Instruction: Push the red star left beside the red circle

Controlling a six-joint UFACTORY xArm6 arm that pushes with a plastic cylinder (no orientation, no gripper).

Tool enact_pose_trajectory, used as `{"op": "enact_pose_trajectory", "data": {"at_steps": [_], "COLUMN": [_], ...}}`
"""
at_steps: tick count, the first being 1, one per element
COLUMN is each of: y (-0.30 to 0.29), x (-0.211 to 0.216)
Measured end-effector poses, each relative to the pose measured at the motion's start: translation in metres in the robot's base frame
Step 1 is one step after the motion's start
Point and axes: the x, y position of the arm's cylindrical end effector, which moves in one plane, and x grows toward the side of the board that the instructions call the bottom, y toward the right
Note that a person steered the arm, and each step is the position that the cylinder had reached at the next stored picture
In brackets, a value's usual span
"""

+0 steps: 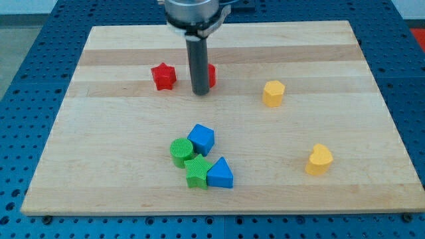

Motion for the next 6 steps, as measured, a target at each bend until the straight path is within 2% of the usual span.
{"op": "enact_pose_trajectory", "data": {"at_steps": [1,2,3,5,6], "y": [0.000,-0.004,-0.032,-0.085,-0.098], "x": [0.003,0.034,0.064,0.059,0.030]}}
